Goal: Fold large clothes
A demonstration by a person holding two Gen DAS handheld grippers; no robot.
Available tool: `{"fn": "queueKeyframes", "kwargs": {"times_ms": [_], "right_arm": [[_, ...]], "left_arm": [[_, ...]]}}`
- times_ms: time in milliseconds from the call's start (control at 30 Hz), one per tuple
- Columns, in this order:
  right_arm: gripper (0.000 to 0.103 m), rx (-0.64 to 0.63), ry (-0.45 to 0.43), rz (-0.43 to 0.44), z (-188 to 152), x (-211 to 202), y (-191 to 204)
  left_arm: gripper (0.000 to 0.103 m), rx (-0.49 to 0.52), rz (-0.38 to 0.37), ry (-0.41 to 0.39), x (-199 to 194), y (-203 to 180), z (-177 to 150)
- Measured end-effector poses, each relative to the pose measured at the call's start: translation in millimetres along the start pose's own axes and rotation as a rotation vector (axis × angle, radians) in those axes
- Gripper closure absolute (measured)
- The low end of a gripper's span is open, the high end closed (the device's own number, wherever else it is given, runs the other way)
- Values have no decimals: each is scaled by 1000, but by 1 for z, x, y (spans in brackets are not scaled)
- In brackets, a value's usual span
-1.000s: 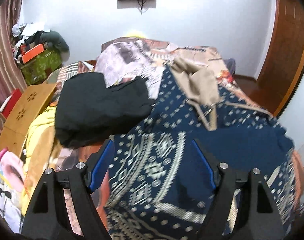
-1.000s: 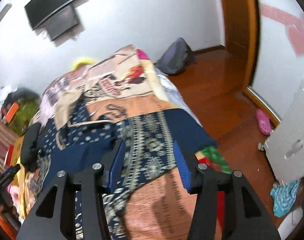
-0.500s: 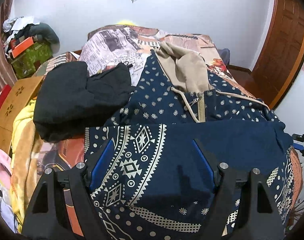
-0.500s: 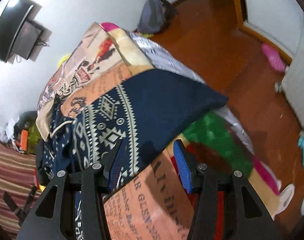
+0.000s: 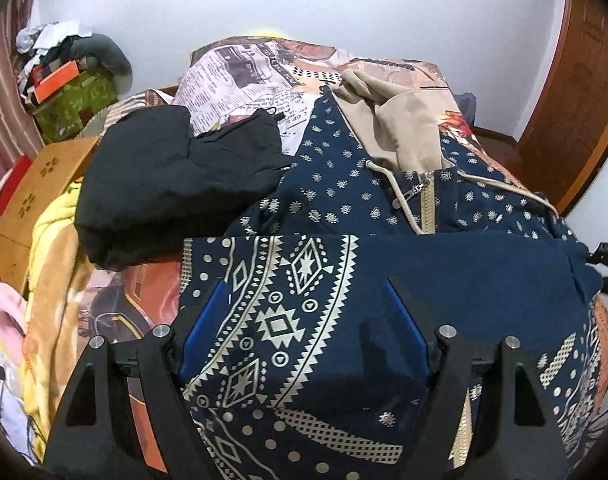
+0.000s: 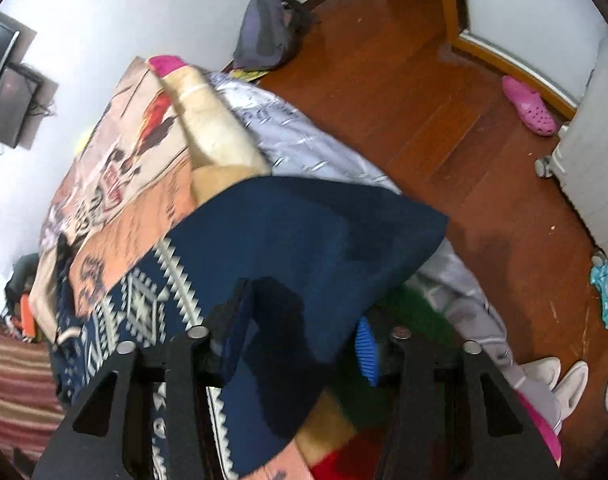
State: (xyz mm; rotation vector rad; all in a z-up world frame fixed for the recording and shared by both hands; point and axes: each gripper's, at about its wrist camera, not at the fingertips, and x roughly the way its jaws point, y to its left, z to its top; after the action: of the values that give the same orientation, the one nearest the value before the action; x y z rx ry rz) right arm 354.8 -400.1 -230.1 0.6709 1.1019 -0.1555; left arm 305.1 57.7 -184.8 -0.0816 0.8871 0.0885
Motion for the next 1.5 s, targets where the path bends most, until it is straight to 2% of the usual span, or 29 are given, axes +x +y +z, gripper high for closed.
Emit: {"fn": "queueKeyframes", "kwargs": {"times_ms": [67,100,233,333,467,633,767,900,1067,1167,1333,1433,1500], "right_arm": [[92,-18,-21,-22,1,-4,3],[93,-29,-43,-25,0,-10,5],[96,-112,-147,-35,-6,-47,22],[96,-207,-254,-19,-14,-91,47],[96,-324,-361,67,-30,-148,85],[96,-467,-411,202,-58,-188,134],[96,-571,-366,283,-87,-183,167],[96,-636,-249,333,-117,-148,187],[96,-633,-48,307,-145,-87,189],[96,-635,43,282,-160,-64,188],[96,-640,85,257,-171,-67,180],[94,-637,93,260,-167,-83,173],[88,-633,69,264,-165,-92,171]], "left_arm": [[26,13,12,-4,-2,-1,-2],[26,20,16,-6,-3,-1,-2],[26,36,22,-13,-7,-1,-4],[26,49,25,-24,-11,-3,-4],[26,66,18,-43,-19,-8,-5],[26,74,1,-61,-28,-11,-6],[26,77,0,-68,-35,-11,-8],[26,90,8,-90,-46,-9,-11],[26,97,3,-101,-57,-5,-15],[26,97,1,-102,-61,-3,-18],[26,91,-5,-94,-61,-4,-21],[26,90,-12,-93,-60,-7,-22],[26,91,-17,-95,-60,-9,-21]]}}
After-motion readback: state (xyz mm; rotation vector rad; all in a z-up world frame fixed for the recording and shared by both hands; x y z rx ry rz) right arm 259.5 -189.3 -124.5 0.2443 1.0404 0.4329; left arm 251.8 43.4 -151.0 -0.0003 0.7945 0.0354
